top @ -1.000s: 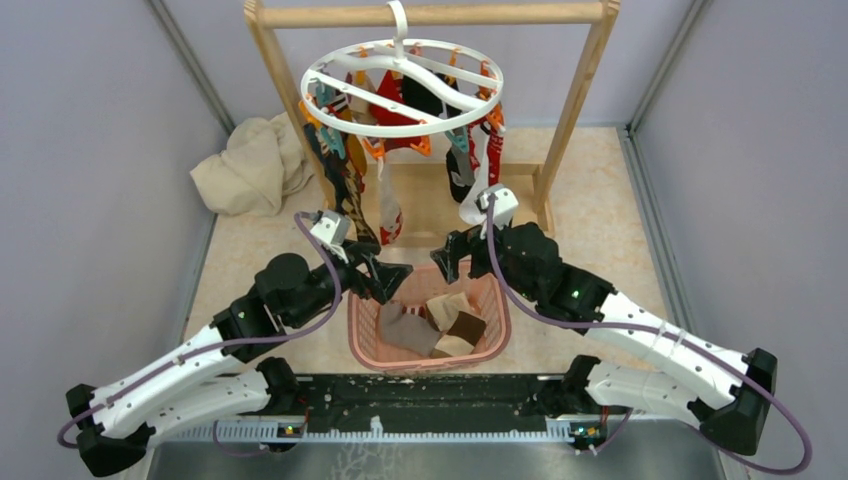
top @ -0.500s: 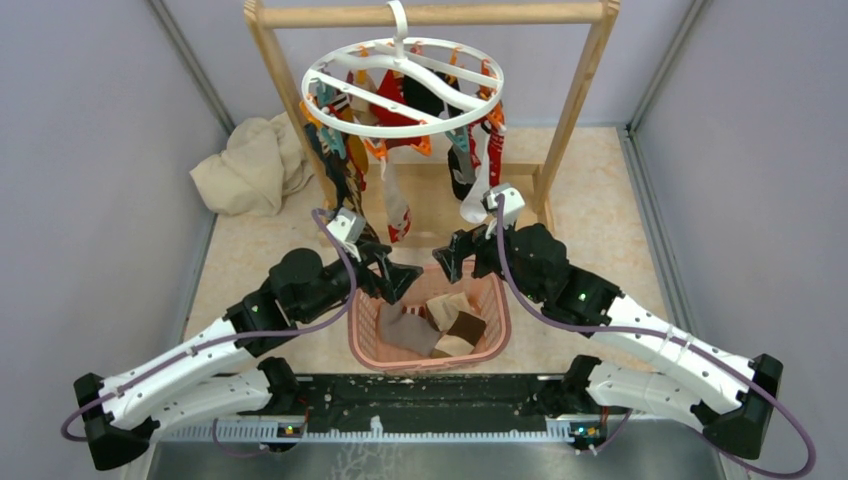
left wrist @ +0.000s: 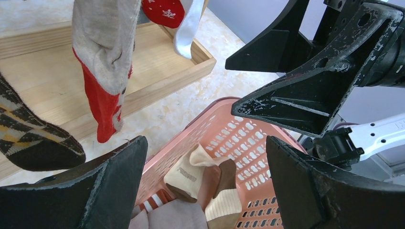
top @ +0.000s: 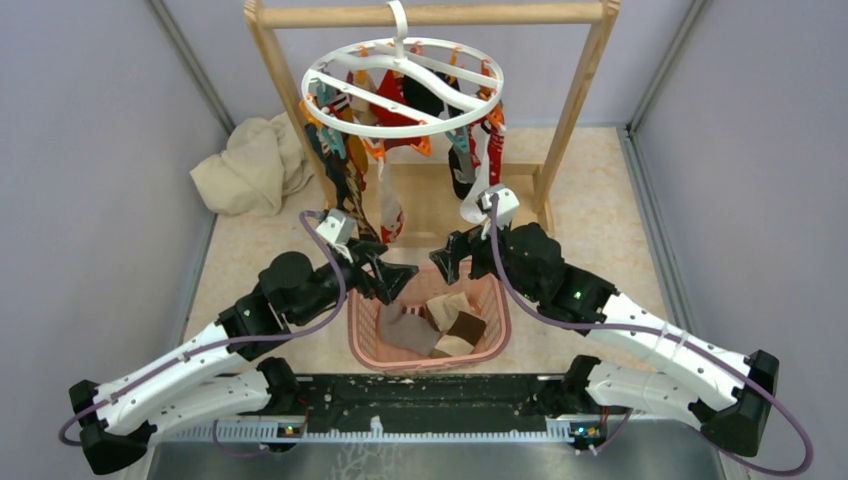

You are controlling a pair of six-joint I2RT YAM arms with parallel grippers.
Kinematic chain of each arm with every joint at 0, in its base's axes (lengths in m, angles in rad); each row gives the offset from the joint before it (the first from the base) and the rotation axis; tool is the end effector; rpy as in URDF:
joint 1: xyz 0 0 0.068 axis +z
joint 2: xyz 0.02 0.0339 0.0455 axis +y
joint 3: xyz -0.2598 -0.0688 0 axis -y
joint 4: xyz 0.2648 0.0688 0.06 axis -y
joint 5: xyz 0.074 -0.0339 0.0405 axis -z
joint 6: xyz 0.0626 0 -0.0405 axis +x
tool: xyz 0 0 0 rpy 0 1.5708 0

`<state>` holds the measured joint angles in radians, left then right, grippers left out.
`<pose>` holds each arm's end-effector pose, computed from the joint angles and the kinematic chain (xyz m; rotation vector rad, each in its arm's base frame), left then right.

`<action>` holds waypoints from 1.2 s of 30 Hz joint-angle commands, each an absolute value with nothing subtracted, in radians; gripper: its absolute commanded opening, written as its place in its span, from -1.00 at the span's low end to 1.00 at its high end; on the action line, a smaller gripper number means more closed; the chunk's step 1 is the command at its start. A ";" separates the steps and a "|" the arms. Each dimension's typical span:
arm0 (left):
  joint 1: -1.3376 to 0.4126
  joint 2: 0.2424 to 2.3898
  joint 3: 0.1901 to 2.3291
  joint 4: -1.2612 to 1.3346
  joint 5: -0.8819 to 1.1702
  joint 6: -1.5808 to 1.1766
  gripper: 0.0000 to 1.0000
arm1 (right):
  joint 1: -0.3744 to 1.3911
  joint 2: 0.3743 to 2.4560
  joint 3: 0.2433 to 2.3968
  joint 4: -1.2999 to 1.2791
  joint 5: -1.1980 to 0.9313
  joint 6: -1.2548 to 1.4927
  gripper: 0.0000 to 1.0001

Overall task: Remove the socks clipped to the hanger
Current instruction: Remove the sock from the hanger.

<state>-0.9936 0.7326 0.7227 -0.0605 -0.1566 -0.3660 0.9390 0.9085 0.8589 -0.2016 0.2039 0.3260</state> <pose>0.1325 -0.1855 0.3351 0.4103 1.6707 -0.9005 0.1630 0.2013 0.3315 -0.4225 1.8266 0.7029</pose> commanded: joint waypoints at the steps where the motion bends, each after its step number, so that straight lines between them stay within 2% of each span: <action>1: -1.001 0.729 0.716 -0.049 -0.164 -0.368 0.98 | 0.931 0.898 0.892 -0.154 0.193 0.339 0.94; 36: -1.001 0.714 0.751 -0.052 -0.142 -0.365 0.98 | 0.931 0.892 0.891 -0.161 0.196 0.357 0.93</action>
